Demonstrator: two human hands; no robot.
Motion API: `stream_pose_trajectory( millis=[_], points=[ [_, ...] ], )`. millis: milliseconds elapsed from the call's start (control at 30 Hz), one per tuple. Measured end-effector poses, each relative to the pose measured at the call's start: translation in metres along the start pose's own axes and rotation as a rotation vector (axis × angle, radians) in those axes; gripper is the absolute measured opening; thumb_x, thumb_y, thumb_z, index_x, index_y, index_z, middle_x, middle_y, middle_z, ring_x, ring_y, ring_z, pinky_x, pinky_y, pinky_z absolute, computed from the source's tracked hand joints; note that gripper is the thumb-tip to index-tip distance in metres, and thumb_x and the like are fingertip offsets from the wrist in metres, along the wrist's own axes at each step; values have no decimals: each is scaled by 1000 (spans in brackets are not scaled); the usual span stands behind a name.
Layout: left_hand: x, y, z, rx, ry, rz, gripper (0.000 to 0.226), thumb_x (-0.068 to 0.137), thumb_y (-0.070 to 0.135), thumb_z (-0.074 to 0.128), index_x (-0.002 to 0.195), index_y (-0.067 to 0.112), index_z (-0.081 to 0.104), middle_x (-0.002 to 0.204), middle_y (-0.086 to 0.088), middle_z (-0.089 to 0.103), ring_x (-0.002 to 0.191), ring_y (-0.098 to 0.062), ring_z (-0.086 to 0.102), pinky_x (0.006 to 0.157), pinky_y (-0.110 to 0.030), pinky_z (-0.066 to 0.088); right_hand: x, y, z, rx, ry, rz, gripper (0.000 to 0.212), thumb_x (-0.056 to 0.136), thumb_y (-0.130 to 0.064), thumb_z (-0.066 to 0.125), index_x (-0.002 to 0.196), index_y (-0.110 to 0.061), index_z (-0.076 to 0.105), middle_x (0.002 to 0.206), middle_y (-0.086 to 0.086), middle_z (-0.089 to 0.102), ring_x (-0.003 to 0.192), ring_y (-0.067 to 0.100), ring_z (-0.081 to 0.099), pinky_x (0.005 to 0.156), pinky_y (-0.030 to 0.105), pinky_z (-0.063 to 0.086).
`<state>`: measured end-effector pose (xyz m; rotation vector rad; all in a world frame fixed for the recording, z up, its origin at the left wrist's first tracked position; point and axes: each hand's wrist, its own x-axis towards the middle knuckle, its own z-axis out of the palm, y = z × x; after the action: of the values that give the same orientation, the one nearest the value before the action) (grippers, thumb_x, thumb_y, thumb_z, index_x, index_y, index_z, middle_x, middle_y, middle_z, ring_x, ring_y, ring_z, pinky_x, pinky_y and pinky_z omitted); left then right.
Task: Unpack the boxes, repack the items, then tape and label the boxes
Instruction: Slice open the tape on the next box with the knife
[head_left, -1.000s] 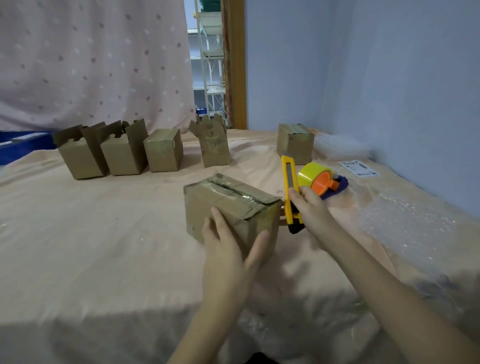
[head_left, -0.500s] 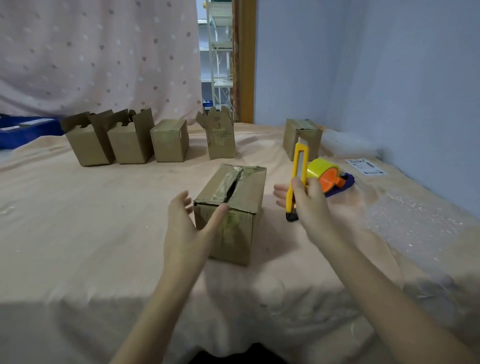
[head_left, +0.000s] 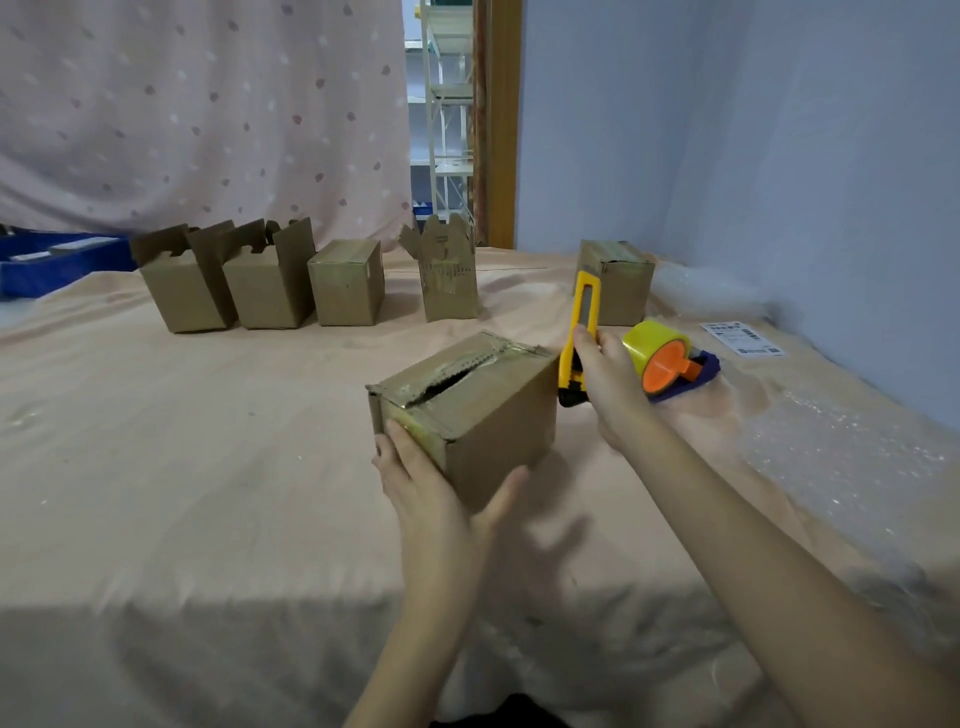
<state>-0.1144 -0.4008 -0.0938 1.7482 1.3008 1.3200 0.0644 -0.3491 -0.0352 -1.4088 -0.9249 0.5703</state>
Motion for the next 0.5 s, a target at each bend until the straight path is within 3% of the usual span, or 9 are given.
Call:
stream_pose_trajectory(
  millis=[67, 100, 167, 233, 300, 400, 500],
  points=[
    [14, -7, -13, -110, -29, 26, 109, 63, 53, 81, 148, 19, 22, 147, -9, 33, 138, -22, 31, 112, -41, 32, -20, -4, -9, -2, 32, -35, 26, 102, -30, 40, 83, -13, 43, 77, 12, 47, 69, 23, 48, 67, 36, 42],
    [21, -12, -20, -160, -42, 34, 99, 61, 52, 82, 142, 26, 32, 139, -2, 44, 131, -14, 42, 107, -35, 40, -32, -7, -14, 11, 50, -46, 25, 102, -30, 40, 83, -14, 44, 78, 13, 50, 70, 24, 51, 68, 38, 44],
    [31, -18, -34, -217, -95, 50, 85, 61, 43, 88, 131, 34, 42, 127, 11, 56, 116, 3, 53, 93, -15, 45, -57, -9, -20, 62, 85, -57, 22, 102, -27, 41, 86, -14, 46, 76, 6, 59, 70, 22, 58, 69, 39, 50],
    [39, -22, -44, -227, -138, 46, 86, 57, 35, 84, 133, 24, 45, 123, 13, 59, 109, 9, 55, 83, -7, 45, -82, -9, -22, 113, 93, -69, 17, 102, -25, 41, 91, -14, 48, 75, -7, 67, 69, 11, 65, 68, 32, 55],
    [45, -26, -53, -222, -171, 44, 87, 56, 32, 81, 134, 14, 48, 120, 11, 61, 107, 8, 56, 85, -13, 49, -102, -6, -22, 148, 69, -101, 17, 102, -25, 41, 101, -11, 51, 83, -4, 72, 78, 14, 70, 71, 35, 59],
    [51, -30, -60, -206, -210, 21, 86, 57, 35, 90, 131, 15, 50, 119, 7, 63, 107, 0, 59, 90, -33, 52, -117, 0, -21, 141, 62, -106, 22, 101, -30, 42, 101, -9, 49, 96, 15, 70, 92, 45, 63, 78, 55, 55],
    [50, -31, -66, -196, -244, -5, 85, 62, 43, 87, 133, 16, 48, 123, 4, 61, 107, -6, 59, 90, -39, 52, -118, 1, -27, 94, 35, -95, 27, 96, -44, 48, 96, -17, 51, 98, 25, 65, 92, 46, 62, 74, 61, 54]
  ],
)
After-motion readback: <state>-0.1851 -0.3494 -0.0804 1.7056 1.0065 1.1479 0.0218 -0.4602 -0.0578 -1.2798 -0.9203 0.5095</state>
